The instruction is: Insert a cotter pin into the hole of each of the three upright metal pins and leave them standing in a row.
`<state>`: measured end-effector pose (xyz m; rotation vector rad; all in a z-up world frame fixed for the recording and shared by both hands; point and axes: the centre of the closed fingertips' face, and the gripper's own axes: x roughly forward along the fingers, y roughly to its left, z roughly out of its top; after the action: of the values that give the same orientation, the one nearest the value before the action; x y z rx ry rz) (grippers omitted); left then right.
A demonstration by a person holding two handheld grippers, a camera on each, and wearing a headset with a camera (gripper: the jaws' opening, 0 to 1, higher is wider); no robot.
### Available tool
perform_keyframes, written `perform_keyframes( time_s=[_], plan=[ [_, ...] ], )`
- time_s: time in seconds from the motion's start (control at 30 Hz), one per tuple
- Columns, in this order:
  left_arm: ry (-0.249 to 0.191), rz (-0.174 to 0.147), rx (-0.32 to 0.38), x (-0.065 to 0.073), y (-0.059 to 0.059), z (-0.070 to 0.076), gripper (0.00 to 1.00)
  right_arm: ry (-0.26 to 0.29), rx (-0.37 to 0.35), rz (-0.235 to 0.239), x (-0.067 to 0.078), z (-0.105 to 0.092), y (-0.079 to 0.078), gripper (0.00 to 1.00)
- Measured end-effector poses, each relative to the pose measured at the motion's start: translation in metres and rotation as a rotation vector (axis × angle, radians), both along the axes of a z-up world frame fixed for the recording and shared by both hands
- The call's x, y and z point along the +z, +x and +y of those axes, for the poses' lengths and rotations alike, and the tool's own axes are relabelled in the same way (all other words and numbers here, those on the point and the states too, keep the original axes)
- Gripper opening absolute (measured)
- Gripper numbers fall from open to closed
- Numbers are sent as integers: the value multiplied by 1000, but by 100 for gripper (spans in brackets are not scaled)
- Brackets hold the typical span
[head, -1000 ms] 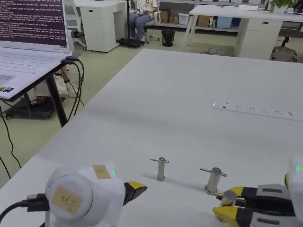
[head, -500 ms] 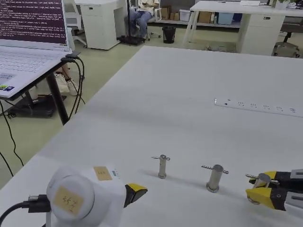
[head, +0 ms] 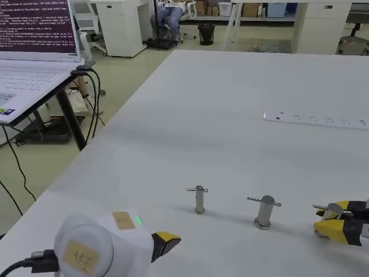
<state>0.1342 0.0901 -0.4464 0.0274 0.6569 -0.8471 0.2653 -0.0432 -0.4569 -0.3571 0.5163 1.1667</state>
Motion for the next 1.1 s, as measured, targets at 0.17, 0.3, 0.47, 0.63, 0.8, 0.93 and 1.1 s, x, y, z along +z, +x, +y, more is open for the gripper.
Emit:
perform_keyframes(
  time_s=[0.17, 0.3, 0.47, 0.63, 0.8, 0.93, 1.1],
  plan=[
    [5, 12, 2, -2, 0, -2, 98, 18, 5, 3, -4, 0, 3, 9],
    [4, 20, 3, -3, -1, -3, 98, 25, 30, -14, -9, 1, 0, 9],
    [-2, 24, 6, -2, -1, -5, 98, 30, 15, -14, -8, -1, 0, 9],
    [-6, 17, 7, 1, 1, -6, 98, 40, -5, 0, -8, -2, 1, 10],
    [-14, 15, 12, 4, 1, -6, 97, 90, -87, -8, 0, -5, 7, 29],
    [-16, 13, 22, 5, 2, -4, 97, 102, -141, -6, 8, -11, 6, 39],
    [-65, -29, 88, 21, 12, -2, 93, 232, -217, 19, 33, -13, 4, 44]
  ],
)
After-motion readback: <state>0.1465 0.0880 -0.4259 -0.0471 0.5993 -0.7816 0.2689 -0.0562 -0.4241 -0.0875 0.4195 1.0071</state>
